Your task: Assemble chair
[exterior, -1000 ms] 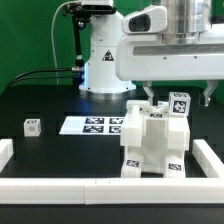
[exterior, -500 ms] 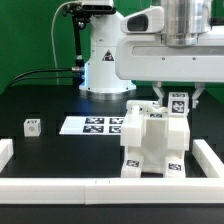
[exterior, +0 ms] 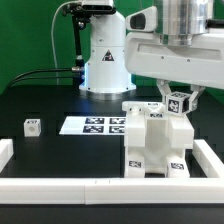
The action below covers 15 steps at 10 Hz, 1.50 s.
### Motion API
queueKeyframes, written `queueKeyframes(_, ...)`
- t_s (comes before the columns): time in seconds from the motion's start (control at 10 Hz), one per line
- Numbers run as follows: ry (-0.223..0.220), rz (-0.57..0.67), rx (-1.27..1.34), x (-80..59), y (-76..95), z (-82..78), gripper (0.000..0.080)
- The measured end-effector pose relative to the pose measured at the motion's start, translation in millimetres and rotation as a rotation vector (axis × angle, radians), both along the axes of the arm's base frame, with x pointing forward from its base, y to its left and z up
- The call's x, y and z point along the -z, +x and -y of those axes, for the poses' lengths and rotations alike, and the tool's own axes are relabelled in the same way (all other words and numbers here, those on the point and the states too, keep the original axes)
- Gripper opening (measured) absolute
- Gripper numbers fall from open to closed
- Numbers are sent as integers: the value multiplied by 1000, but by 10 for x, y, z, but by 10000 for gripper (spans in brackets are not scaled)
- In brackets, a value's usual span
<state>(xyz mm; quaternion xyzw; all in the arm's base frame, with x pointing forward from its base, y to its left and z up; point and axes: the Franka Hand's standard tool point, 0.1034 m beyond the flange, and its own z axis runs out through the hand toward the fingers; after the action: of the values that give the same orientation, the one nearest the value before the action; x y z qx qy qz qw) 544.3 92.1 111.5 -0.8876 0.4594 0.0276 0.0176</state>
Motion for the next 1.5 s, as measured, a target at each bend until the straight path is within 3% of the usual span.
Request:
queueKeyframes(0.2, 6, -10, 224, 0, 13, -4, 265)
queueKeyframes(0.4, 6, -11, 252, 0, 13, -6, 265)
queueKeyframes(0.5, 5, -12, 247, 4, 10, -5, 345)
queueKeyframes(0.6, 6, -7, 201, 6, 6, -2, 345)
queueKeyframes(0.7, 9, 12, 96, 6, 1, 8, 526)
queueKeyframes(0.8, 16, 25, -57, -22, -4, 27, 526)
queueKeyframes(0.9, 20, 43, -228, -59, -5, 43, 627)
queueKeyframes(1.3, -4, 74, -585, -77, -59, 42, 649)
queueKeyframes(1.5, -14, 104, -970, -81, 38, 123, 649)
